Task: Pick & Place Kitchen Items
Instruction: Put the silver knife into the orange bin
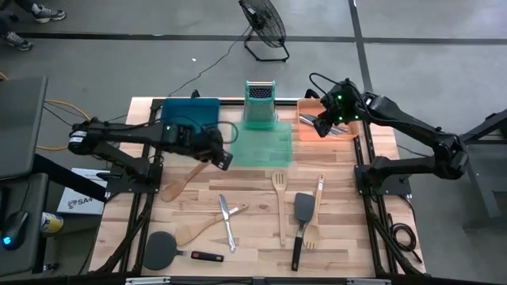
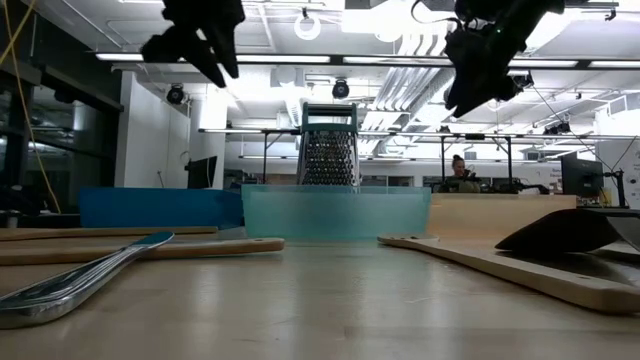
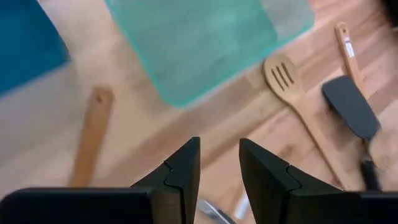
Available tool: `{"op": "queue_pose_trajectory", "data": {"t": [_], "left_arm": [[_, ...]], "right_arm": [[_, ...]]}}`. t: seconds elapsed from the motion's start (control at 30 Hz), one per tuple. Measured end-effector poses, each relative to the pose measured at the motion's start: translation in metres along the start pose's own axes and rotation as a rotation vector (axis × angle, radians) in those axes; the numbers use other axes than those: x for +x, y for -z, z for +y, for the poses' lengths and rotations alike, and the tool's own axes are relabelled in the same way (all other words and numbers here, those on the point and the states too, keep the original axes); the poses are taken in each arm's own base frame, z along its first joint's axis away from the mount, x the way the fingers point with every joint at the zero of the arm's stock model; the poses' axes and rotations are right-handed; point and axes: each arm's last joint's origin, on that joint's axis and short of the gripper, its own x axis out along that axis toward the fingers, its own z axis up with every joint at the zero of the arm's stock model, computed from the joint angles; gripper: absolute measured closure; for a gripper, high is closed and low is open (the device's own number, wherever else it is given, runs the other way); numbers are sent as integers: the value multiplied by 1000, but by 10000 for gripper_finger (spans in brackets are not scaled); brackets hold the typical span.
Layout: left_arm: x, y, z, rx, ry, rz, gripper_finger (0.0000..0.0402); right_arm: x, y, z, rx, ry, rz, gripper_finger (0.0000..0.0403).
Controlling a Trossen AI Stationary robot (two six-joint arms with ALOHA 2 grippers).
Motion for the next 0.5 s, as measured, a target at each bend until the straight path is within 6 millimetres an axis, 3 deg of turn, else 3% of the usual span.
{"op": "queue_pose_trajectory", "data": {"t": [0.27, 0.5], "left_arm": [[-3, 40, -16, -129, -42, 21, 291], [13, 75, -32, -196, -106, 66, 291]], "right_arm": [[1, 4, 15, 48, -21, 11, 242], [1, 7, 28, 53, -34, 19, 242]]}}
